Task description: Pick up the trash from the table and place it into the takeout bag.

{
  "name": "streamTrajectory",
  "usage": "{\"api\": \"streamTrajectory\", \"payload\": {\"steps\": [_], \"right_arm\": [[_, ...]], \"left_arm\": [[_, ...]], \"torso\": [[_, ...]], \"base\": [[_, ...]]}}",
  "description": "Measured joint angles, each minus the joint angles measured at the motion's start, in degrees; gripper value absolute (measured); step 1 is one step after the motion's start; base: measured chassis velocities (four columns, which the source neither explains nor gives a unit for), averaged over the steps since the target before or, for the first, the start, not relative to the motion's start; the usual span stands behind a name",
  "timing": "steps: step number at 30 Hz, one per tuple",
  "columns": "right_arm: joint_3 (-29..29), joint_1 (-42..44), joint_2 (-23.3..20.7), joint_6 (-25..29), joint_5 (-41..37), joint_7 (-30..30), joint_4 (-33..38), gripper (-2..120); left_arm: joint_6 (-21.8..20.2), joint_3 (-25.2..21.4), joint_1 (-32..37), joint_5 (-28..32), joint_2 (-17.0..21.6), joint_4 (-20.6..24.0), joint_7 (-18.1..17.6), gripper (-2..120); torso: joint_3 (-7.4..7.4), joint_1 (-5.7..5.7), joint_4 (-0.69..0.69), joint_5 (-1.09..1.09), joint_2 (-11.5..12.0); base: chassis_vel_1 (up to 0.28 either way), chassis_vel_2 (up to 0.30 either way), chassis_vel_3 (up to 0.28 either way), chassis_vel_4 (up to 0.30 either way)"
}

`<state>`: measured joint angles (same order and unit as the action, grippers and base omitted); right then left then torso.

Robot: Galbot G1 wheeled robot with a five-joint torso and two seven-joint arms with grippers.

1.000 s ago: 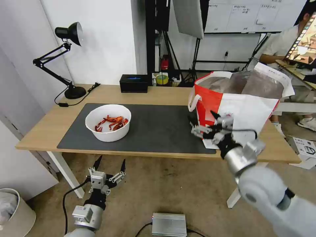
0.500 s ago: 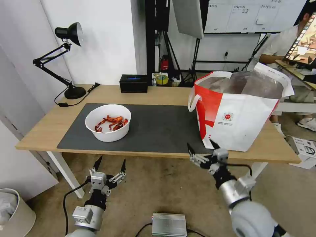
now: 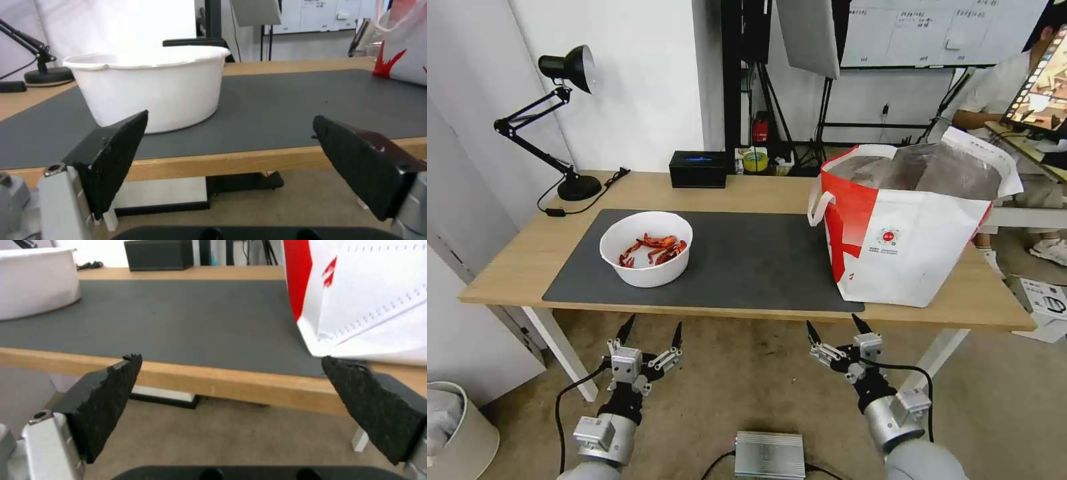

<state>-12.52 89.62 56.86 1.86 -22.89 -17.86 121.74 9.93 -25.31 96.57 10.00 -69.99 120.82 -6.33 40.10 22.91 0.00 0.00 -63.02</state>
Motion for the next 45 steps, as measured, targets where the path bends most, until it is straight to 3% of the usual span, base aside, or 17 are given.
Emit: {"api": "streamTrajectory", "payload": {"steps": [20,30,35,38,39,45], "right_arm": [[0.23,0.18,0.34,0.03,0.40,-0.17,-0.32,100],[0.23,0.15,0.30,0.02,0.34,-0.20,-0.32,100],[0.22,0.13,0.29,0.00,0.32,-0.21,-0.31,100],[0.22,0.13,0.29,0.00,0.31,-0.21,-0.31,100],[0.23,0.12,0.28,-0.02,0.30,-0.19,-0.30,100],[0.22,0.10,0.28,-0.04,0.28,-0.20,-0.29,100]], "left_arm": [[-0.26,-0.43,-2.27,2.67,2.18,-0.75,-0.42,100],[-6.74,-4.58,-7.43,17.91,13.05,2.91,-5.60,100],[-10.91,-6.86,-10.29,26.46,20.62,3.94,-8.24,100],[-13.00,-6.98,-11.80,30.48,23.53,3.99,-9.59,100],[-15.02,-6.73,-14.08,35.36,26.28,3.37,-11.28,100],[-17.59,-4.60,-20.23,43.47,29.73,0.70,-13.98,100]], "torso": [[0.00,0.01,0.00,-0.01,0.01],[0.00,0.01,0.00,-0.01,0.00],[0.00,0.01,0.00,0.00,0.00],[0.01,0.01,0.00,-0.01,0.00],[0.00,0.01,0.01,0.01,0.00],[0.01,0.01,0.00,-0.01,0.00]], "base": [[0.000,0.000,0.000,0.000],[0.000,0.000,0.000,0.000],[0.000,0.000,0.000,0.000],[0.000,0.000,0.000,0.000],[0.000,0.000,0.000,0.000],[0.000,0.000,0.000,0.000]]}}
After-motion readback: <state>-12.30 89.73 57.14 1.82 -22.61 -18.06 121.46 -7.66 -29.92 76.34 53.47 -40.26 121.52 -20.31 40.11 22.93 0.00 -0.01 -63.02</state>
